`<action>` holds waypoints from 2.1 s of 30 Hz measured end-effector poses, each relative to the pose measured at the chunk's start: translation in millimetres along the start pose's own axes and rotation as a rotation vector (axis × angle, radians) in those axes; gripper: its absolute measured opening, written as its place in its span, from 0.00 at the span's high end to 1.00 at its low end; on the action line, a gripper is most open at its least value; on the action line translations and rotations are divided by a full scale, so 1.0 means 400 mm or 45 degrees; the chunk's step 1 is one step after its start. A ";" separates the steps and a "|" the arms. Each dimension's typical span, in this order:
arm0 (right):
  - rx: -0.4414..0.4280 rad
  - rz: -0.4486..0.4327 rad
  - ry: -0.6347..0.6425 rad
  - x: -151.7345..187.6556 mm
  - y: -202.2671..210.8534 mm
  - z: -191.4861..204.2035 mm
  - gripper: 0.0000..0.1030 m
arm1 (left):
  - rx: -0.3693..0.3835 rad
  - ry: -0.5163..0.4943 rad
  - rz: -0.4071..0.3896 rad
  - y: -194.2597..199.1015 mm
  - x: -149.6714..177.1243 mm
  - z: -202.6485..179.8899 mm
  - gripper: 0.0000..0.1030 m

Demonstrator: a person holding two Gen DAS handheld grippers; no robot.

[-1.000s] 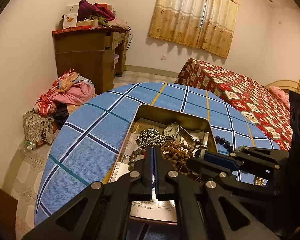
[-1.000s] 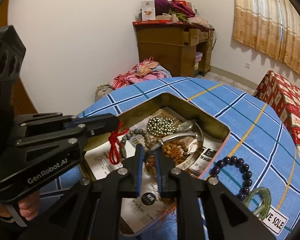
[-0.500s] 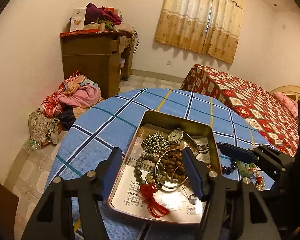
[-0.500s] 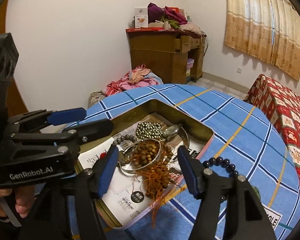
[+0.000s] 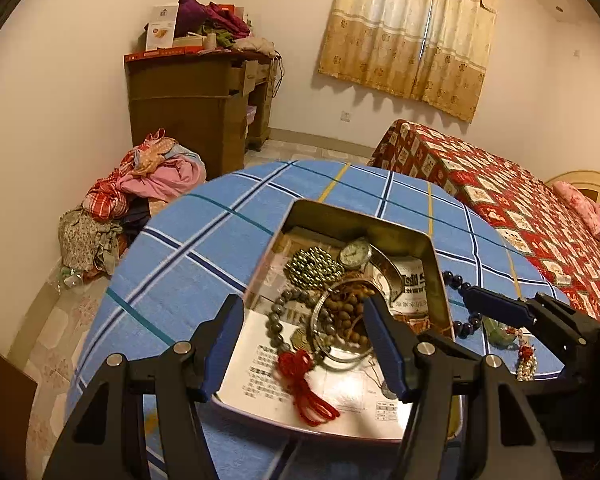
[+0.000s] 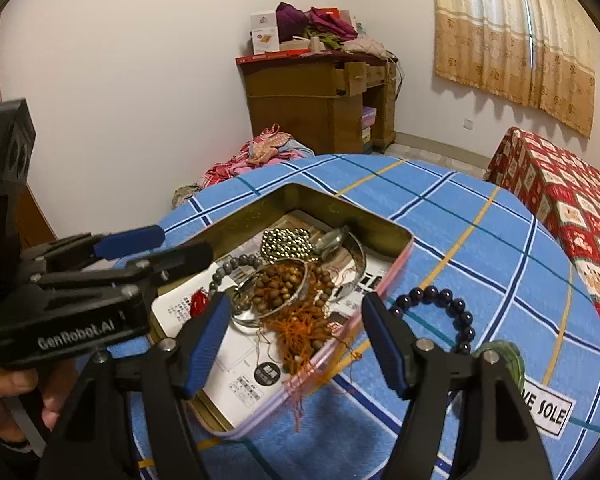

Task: Organize jewelry
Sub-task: 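Move both grippers back from the tin box to the table, then grasp the jade pendant with red tassel using the right gripper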

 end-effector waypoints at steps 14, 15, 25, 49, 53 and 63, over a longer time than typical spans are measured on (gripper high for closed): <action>0.100 0.024 -0.073 0.048 0.065 -0.099 0.31 | -0.002 -0.067 -0.023 0.024 0.004 -0.063 0.39; 0.122 0.031 -0.086 0.059 0.075 -0.116 0.31 | 0.010 -0.084 -0.023 0.024 0.007 -0.077 0.39; 0.321 0.081 -0.255 0.152 0.167 -0.281 0.31 | 0.091 -0.206 -0.033 0.042 0.028 -0.189 0.39; 0.206 0.159 -0.268 0.153 0.114 -0.305 0.88 | 0.162 -0.307 -0.001 0.041 0.052 -0.305 0.39; 0.190 0.072 -0.294 0.143 0.172 -0.300 0.88 | 0.173 -0.325 -0.006 0.045 0.052 -0.323 0.39; 0.184 0.132 -0.235 0.147 0.173 -0.287 0.84 | 0.196 -0.365 0.005 0.036 0.063 -0.368 0.39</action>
Point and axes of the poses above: each gripper's, at about its wrist camera, not at the fingertips, and y roughly against the way its jaws point, z to its left, x to its underside, the point moved 1 cm from there along -y, roughly the way its jaws point, and after that the axes turned 4 degrees about -y, right-handed, at the moved point
